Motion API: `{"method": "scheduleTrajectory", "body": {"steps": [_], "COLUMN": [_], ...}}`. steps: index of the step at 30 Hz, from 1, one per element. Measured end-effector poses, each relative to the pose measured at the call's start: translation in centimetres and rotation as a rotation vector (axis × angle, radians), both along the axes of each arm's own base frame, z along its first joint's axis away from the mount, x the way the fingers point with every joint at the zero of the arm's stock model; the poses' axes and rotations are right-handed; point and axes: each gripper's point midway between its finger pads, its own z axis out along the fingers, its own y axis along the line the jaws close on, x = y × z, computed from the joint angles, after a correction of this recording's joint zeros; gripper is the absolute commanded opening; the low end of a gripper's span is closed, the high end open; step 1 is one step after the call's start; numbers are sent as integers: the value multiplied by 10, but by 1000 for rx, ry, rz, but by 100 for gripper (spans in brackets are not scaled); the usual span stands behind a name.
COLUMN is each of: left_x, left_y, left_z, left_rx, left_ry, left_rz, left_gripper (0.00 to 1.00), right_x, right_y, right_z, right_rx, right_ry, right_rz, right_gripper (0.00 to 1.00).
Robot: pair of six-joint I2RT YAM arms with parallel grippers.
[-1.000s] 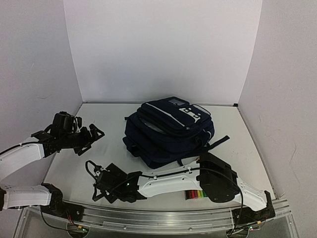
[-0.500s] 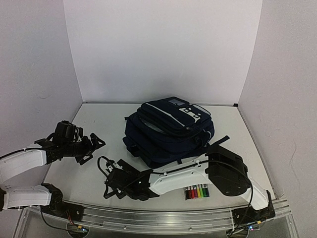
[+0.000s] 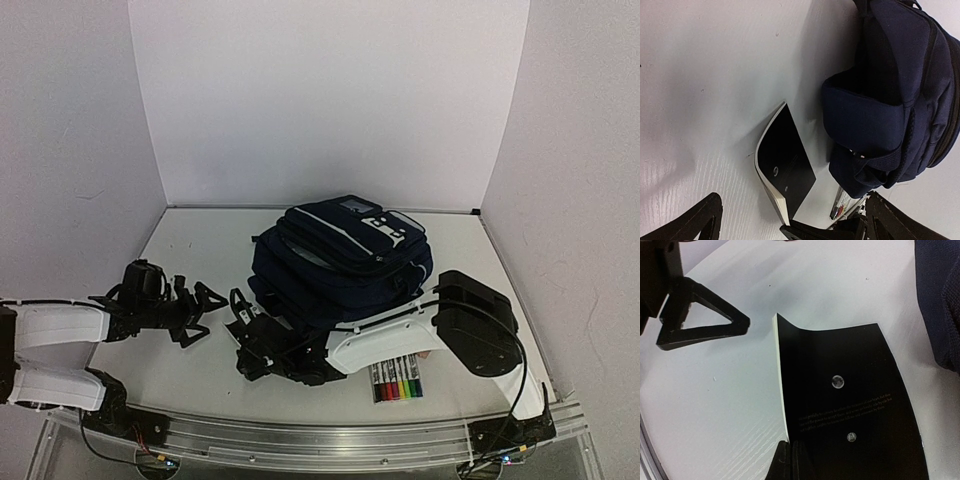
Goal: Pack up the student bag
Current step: Pick up the book from the center of the board.
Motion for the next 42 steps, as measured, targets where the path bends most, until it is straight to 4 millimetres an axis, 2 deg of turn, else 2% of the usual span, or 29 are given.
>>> {"method": "scheduleTrajectory", "body": {"steps": [3,6,10,14,19,21,23,24,26,28,30,33,37,42], "left_x": [0,-1,-1,3,9,11,12,12,14,17,17,15,10,11], "left_y": [-5,-10,-15,-20,-26,-26,-26,-25,-24,-21,-17,-9,1,5], "left_z": [-11,-22,-29,-33,-30,-28,-26,-23,-9,10,32,75,125,173], "left_rx": [-14,-29,-43,-73,-111,-119,-124,-126,-140,-152,-158,-173,-194,-225], "left_ry": [38,84,114,134,131,124,122,116,75,13,-57,-212,-406,-563], "left_rz": [-21,-35,-51,-57,-52,-48,-43,-35,-22,-7,10,27,49,61], "left_gripper": [92,80,56,24,1,0,0,0,0,0,0,0,0,0], "right_x": [-2,-3,-5,-6,-6,-6,-6,-6,-6,-6,-6,-4,6,43], "right_y": [-1,-2,-2,-3,-4,-5,-5,-7,-12,-16,-19,-25,-39,-72], "right_z": [1,2,9,19,23,22,23,25,33,48,68,111,166,202], "right_rx": [11,20,40,56,57,54,54,57,55,72,97,181,332,480], "right_ry": [-2,-6,-15,-29,-53,-60,-69,-68,-78,-85,-89,-79,-19,71], "right_rz": [8,15,26,43,59,63,64,60,61,54,45,13,-38,-128], "right_gripper": [0,0,0,0,0,7,26,39,68,84,92,97,98,98]}}
